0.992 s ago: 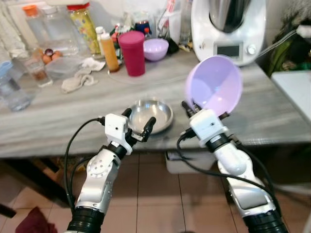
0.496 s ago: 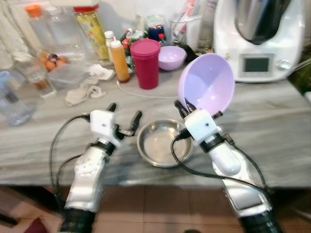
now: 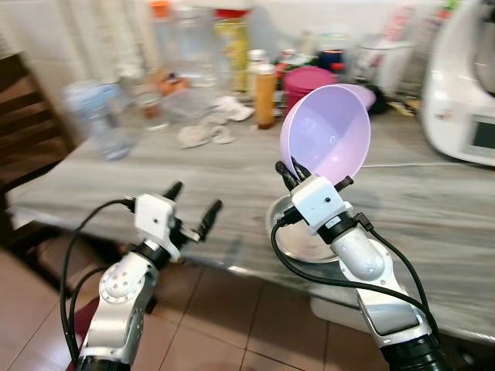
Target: Setting the table
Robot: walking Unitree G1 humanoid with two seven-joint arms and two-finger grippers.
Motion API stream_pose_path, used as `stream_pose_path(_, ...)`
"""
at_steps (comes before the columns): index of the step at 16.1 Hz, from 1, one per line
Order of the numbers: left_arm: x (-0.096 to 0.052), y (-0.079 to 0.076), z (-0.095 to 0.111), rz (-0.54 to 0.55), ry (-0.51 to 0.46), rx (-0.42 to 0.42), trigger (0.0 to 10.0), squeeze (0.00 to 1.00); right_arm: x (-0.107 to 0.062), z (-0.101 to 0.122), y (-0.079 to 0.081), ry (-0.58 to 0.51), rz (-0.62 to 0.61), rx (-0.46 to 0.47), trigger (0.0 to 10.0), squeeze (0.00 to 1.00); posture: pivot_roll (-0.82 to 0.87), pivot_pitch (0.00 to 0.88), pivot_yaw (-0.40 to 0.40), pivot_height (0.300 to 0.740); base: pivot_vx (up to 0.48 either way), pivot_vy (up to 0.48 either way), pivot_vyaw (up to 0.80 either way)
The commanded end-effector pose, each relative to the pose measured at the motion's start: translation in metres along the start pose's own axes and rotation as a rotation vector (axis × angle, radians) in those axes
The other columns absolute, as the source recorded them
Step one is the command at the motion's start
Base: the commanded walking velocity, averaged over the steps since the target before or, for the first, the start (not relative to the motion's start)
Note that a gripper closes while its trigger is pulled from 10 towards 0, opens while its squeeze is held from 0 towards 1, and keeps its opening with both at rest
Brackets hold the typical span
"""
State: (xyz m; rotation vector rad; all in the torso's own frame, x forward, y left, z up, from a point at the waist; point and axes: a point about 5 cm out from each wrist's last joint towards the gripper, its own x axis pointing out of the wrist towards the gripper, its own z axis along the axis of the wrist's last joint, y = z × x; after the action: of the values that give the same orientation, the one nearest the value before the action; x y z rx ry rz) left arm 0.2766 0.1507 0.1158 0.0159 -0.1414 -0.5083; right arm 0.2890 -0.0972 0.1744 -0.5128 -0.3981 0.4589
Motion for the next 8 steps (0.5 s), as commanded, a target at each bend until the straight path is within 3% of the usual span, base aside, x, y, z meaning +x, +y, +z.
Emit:
stream_pose_path(1, 0.001, -0.002, 0.004, -0.044, 0.001, 0.02, 10.0, 0.0, 0.0, 0.007, -0.001, -0.027, 0.0, -0.005, 10.0, 0.0, -0.21, 0.049, 0.071, 0.74, 0.0, 0.0, 0.0)
stream_pose_path(5, -0.003, -0.017, 0.001, -0.194, 0.027, 0.053, 10.0, 0.0, 0.0, 0.003, -0.005, -0.016, 0.024, 0.004, 10.0, 0.0, -0.22, 0.051, 0.064, 0.74, 0.0, 0.0, 0.0)
stream_pose_path(8, -0.006, -0.022, 0.0, -0.275, 0.045, 0.081, 10.0, 0.0, 0.007, 0.001, -0.008, -0.022, 0.159, 0.003, 10.0, 0.0, -0.22, 0.058, 0.066, 0.74, 0.0, 0.0, 0.0)
